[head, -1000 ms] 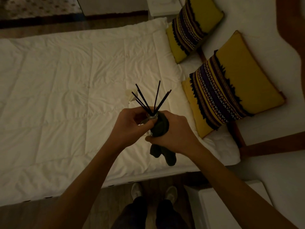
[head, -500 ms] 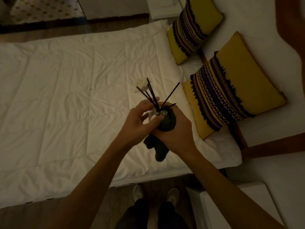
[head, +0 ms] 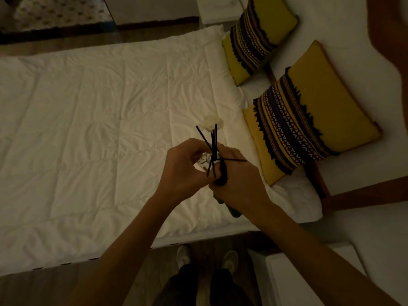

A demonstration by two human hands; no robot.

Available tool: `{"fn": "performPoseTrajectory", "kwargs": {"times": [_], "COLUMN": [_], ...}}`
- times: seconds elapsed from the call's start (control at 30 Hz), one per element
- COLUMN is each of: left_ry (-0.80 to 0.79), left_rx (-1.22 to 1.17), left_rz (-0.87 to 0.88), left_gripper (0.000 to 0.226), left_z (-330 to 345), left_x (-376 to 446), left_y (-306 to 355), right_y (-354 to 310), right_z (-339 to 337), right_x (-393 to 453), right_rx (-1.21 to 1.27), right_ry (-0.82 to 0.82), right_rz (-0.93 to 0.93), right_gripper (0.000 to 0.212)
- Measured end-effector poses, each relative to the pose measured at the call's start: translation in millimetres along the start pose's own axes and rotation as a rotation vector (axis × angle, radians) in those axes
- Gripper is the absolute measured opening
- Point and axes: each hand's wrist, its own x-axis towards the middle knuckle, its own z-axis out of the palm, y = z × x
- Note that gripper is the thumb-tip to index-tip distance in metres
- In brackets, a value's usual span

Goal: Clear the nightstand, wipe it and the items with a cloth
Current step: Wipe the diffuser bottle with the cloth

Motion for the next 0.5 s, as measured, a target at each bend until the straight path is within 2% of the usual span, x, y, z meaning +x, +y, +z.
{"fn": "performPoseTrajectory", "kwargs": {"times": [0.13, 0.2, 0.27, 0.4, 0.5], "left_ry": [-0.133, -0.152, -0.065, 0.223, 0.259], "left_rx": [-0.069, -0.091, -0.085, -0.048, -0.076], "left_rz": [0.055, 0.012, -0.042, -0.153, -0.188], "left_gripper": [0.04, 0.037, 0.033, 0.032, 0.03], "left_z": [-11, -11, -4, 22, 23], "left_x": [-3, -5, -9, -17, -23], "left_y": [-1, -3, -1, 6, 3], "right_y": [8, 8, 4, -8, -8], "right_z": [-11, -8, 1, 17, 18], "right_x": [7, 2, -4, -16, -22], "right_rx": [0.158, 0.222, 0.234, 0.309, 0.301], "right_ry": [-0.168, -0.158, -0.061, 0.124, 0.079], "right_rz": [0.023, 0.022, 0.053, 0.158, 0.146], "right_gripper": [0.065, 0.064, 0.065, 0.071, 0.077]}}
